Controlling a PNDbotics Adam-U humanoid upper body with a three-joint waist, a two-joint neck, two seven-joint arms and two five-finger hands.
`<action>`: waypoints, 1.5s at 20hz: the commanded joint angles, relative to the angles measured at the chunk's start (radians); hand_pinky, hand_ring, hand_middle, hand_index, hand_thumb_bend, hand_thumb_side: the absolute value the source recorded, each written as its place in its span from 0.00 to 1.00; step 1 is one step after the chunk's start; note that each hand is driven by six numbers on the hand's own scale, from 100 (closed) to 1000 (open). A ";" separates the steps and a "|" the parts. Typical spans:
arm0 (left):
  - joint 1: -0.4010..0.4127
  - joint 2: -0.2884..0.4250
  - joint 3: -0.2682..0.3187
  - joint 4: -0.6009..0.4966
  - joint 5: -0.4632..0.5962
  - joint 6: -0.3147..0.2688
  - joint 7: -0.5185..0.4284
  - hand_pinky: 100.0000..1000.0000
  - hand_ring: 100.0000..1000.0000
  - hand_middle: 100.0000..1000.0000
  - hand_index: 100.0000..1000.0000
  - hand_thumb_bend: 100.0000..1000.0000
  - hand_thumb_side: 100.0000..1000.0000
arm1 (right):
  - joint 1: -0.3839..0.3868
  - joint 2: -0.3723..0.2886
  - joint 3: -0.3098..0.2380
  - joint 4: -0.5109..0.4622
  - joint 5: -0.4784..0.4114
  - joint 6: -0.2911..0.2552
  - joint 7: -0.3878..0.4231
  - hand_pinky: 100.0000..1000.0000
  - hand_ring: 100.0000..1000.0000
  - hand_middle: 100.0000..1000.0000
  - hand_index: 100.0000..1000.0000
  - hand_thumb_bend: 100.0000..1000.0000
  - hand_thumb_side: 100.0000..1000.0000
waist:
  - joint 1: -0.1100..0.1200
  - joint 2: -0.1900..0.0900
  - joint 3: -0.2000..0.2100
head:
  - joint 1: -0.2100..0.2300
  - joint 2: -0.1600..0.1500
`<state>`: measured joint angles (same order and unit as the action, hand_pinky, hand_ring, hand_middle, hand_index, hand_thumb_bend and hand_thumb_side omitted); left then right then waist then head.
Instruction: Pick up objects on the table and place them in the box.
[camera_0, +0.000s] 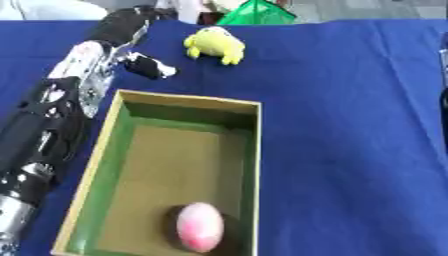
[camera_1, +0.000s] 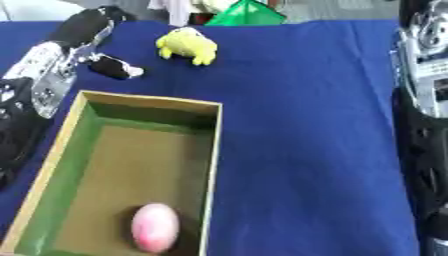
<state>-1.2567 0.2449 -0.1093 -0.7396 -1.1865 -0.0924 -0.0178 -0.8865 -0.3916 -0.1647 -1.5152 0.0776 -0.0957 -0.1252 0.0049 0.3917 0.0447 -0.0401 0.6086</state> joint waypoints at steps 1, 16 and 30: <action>-0.037 0.005 0.013 -0.008 -0.032 0.008 0.039 0.67 0.83 0.81 0.90 0.57 0.39 | -0.028 -0.012 0.004 -0.013 -0.003 -0.001 0.007 0.73 0.91 0.62 0.83 0.75 1.00 | 0.002 -0.018 -0.010 | 0.020 -0.022; -0.077 0.014 0.008 -0.032 -0.102 -0.032 0.044 0.68 0.84 0.83 0.89 0.44 0.05 | -0.046 -0.016 0.008 -0.019 -0.012 0.004 0.020 0.72 0.91 0.62 0.83 0.75 1.00 | 0.032 0.019 -0.065 | 0.069 -0.050; -0.092 0.024 0.020 -0.033 -0.077 -0.014 0.016 0.68 0.84 0.84 0.90 0.26 0.00 | -0.059 -0.024 0.006 -0.019 -0.023 0.009 0.028 0.72 0.91 0.62 0.82 0.75 1.00 | 0.048 0.051 -0.101 | 0.106 -0.083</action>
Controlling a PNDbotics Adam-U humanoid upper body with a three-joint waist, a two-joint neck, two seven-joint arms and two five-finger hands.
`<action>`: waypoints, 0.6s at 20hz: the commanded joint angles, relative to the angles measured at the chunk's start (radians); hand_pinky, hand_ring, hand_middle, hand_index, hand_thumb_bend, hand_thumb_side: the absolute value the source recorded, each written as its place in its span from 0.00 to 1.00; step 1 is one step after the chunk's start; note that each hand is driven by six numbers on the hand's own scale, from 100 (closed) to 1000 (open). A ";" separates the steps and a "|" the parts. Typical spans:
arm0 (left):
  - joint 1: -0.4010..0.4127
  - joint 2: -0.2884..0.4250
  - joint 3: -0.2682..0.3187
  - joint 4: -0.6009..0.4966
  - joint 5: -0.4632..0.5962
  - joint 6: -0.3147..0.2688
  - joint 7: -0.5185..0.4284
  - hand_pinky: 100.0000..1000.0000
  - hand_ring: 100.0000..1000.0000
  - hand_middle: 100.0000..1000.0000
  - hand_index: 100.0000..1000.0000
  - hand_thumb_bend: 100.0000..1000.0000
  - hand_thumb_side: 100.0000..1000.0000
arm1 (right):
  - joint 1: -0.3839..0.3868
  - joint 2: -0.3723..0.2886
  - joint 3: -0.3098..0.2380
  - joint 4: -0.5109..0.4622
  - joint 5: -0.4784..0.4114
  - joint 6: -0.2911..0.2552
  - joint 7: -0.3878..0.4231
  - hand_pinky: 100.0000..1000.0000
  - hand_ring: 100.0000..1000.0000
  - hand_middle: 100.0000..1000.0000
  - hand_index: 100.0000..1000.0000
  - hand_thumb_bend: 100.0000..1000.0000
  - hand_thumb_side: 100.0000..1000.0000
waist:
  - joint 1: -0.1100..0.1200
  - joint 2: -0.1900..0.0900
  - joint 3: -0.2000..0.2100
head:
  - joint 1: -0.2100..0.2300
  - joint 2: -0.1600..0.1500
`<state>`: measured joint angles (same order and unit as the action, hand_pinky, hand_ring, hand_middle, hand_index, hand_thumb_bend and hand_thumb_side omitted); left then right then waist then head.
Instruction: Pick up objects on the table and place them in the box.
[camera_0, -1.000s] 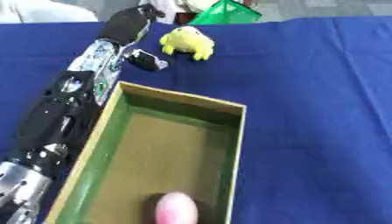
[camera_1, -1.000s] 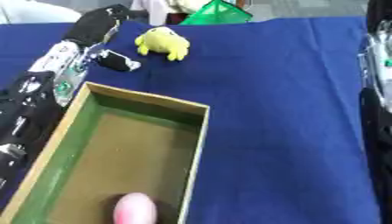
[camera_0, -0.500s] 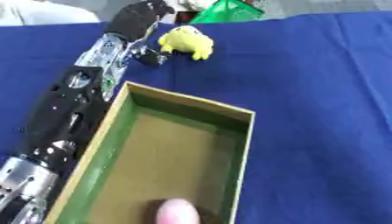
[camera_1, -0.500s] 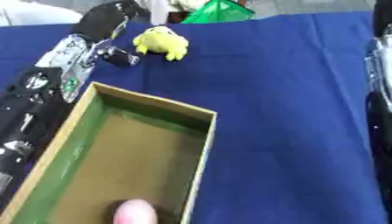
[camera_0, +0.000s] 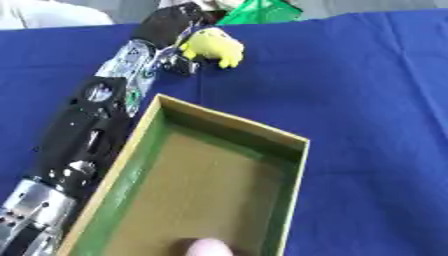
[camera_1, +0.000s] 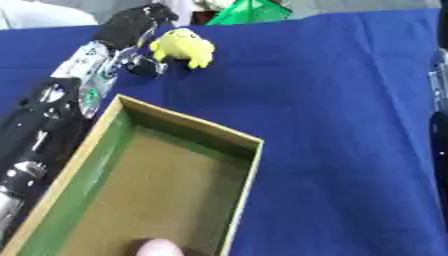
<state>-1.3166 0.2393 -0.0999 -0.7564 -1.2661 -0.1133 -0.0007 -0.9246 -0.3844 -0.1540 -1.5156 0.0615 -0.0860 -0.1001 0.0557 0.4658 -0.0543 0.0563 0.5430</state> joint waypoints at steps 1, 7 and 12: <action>-0.033 0.032 0.011 -0.014 0.000 0.009 -0.005 0.68 0.84 0.84 0.89 0.25 0.00 | -0.021 -0.034 -0.005 -0.017 -0.008 0.000 0.003 0.72 0.91 0.61 0.82 0.75 1.00 | -0.002 -0.021 -0.003 | 0.011 -0.020; -0.039 0.045 0.017 -0.004 -0.026 0.024 -0.018 0.69 0.85 0.86 0.90 0.24 0.00 | -0.027 -0.046 -0.006 -0.007 -0.010 -0.002 0.006 0.72 0.91 0.61 0.82 0.75 1.00 | -0.001 -0.012 -0.003 | 0.018 -0.028; -0.051 0.054 0.020 -0.002 -0.032 0.034 -0.039 0.70 0.86 0.86 0.91 0.28 0.00 | -0.028 -0.052 -0.005 -0.002 -0.012 -0.003 0.008 0.72 0.91 0.61 0.82 0.75 1.00 | 0.001 -0.007 0.001 | 0.022 -0.030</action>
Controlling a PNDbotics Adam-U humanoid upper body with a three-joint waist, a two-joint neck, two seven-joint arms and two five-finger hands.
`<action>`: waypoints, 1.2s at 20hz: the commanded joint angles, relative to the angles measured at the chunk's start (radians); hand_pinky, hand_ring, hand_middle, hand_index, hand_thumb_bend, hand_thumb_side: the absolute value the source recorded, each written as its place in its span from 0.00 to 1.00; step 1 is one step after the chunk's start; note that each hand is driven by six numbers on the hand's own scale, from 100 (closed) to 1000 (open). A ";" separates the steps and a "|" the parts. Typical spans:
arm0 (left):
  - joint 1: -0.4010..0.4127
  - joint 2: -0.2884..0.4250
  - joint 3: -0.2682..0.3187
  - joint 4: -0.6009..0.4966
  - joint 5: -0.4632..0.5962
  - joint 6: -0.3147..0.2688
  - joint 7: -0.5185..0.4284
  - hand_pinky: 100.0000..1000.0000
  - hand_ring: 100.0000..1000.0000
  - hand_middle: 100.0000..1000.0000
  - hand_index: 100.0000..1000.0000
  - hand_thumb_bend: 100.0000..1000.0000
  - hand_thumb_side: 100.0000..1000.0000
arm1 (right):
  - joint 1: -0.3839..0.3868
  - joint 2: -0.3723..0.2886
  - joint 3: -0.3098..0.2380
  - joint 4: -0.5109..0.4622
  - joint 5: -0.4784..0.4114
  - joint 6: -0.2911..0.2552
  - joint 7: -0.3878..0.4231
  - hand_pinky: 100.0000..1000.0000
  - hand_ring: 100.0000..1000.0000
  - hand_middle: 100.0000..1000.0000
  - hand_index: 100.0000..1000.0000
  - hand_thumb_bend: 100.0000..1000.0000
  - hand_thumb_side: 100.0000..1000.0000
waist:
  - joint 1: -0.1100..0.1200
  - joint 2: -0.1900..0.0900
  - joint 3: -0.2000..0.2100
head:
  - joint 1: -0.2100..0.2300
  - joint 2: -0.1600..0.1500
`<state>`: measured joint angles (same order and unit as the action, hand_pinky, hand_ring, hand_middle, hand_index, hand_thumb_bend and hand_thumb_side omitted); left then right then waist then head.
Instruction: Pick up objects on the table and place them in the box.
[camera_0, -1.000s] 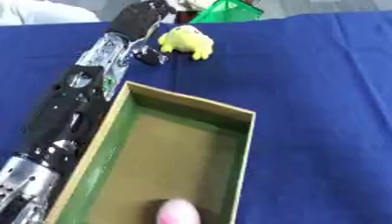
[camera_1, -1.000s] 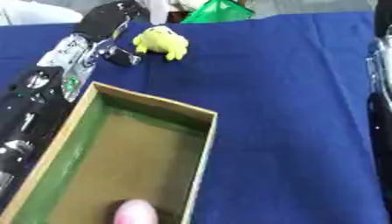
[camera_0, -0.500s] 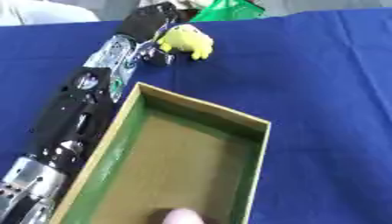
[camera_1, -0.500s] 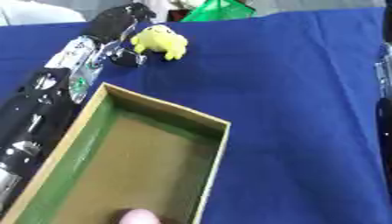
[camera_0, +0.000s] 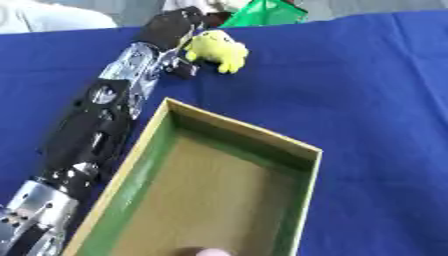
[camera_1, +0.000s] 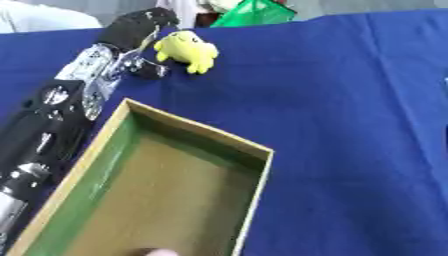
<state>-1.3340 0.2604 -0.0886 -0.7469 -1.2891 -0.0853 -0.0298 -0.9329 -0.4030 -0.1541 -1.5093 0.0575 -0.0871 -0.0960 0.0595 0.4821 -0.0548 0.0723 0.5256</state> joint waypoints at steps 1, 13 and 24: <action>-0.036 0.034 0.011 -0.009 -0.011 0.010 -0.014 0.70 0.86 0.86 0.91 0.28 0.00 | -0.020 -0.034 -0.005 -0.007 -0.009 -0.002 0.005 0.72 0.91 0.61 0.82 0.75 1.00 | -0.002 -0.021 0.001 | 0.008 -0.015; -0.054 0.044 0.020 0.004 -0.007 -0.020 -0.056 0.71 0.87 0.87 0.94 0.23 0.00 | -0.025 -0.046 -0.006 0.006 -0.017 0.000 0.012 0.72 0.91 0.61 0.82 0.75 1.00 | 0.010 -0.003 -0.022 | 0.033 -0.042; -0.050 0.047 0.017 0.002 -0.026 -0.106 -0.113 0.68 0.85 0.88 0.94 0.29 0.00 | -0.025 -0.059 -0.012 0.014 -0.028 0.005 0.013 0.71 0.91 0.60 0.82 0.75 1.00 | 0.016 0.016 -0.035 | 0.042 -0.062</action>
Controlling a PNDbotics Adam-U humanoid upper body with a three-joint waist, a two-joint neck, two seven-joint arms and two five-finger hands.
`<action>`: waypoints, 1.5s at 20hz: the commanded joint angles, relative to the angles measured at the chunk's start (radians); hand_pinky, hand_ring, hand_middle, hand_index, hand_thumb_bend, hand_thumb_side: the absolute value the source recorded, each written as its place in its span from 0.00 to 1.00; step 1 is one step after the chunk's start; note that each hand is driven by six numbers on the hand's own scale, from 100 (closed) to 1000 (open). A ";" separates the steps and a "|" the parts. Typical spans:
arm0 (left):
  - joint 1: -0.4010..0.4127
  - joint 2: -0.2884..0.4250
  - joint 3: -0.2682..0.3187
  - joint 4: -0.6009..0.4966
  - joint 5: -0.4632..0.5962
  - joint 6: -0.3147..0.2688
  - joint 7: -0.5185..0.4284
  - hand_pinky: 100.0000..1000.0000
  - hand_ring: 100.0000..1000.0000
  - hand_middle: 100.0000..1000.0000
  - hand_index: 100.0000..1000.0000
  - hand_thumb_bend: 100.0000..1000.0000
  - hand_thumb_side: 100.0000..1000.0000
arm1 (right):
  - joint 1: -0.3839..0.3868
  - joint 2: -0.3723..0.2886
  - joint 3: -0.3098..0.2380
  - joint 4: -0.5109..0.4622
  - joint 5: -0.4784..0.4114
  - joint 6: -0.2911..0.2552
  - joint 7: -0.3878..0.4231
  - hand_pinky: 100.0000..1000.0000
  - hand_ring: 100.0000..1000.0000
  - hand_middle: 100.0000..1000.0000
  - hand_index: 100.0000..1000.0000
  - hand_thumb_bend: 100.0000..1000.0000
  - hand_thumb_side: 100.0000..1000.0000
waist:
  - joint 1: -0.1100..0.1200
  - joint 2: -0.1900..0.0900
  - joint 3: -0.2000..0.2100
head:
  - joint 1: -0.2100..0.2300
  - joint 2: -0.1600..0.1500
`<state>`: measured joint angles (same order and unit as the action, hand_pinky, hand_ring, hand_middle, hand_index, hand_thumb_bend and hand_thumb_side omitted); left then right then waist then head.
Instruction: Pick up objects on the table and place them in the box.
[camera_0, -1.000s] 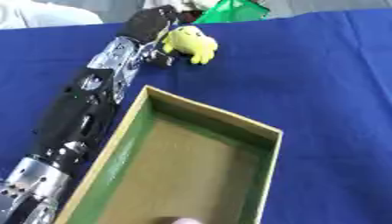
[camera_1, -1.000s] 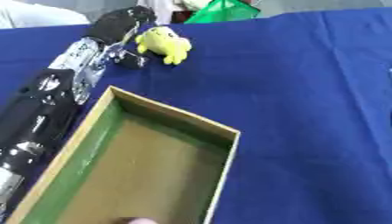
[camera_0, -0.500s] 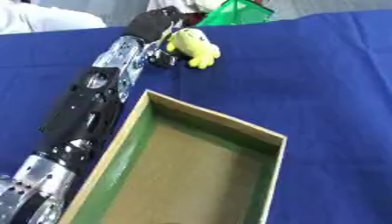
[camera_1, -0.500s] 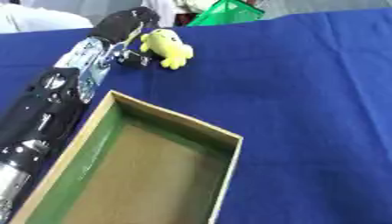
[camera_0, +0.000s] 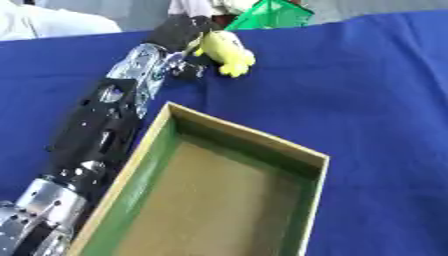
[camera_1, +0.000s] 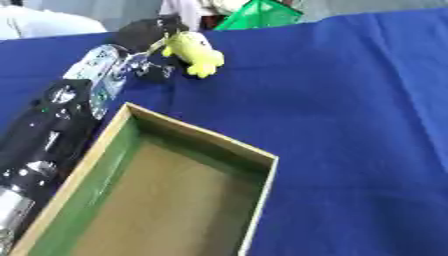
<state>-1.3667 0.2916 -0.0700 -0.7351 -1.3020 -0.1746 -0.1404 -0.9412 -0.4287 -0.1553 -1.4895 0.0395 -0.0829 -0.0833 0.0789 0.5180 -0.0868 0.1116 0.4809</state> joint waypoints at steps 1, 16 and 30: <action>-0.017 0.016 -0.001 -0.008 -0.016 -0.023 -0.004 0.66 0.84 0.85 0.94 0.26 0.00 | -0.017 -0.034 -0.011 -0.005 -0.010 0.001 0.000 0.71 0.91 0.60 0.82 0.75 1.00 | -0.004 -0.018 -0.003 | 0.004 -0.019; -0.005 0.018 0.002 -0.006 0.024 0.047 0.103 0.30 0.52 0.64 0.76 0.00 0.00 | -0.008 -0.040 -0.020 -0.002 -0.016 0.001 -0.007 0.71 0.91 0.60 0.82 0.74 1.00 | -0.009 -0.020 -0.002 | 0.009 -0.012; 0.007 0.035 -0.017 -0.024 0.075 0.104 0.210 0.27 0.51 0.64 0.76 0.00 0.00 | 0.032 -0.013 -0.024 -0.028 -0.001 0.003 -0.021 0.71 0.91 0.61 0.82 0.74 1.00 | -0.020 -0.087 0.031 | -0.014 0.044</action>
<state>-1.3430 0.2970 -0.0838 -0.7339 -1.2378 -0.0724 0.0604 -0.8962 -0.4289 -0.1725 -1.4920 0.0317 -0.0798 -0.0989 0.0649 0.4674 -0.0556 0.1017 0.5154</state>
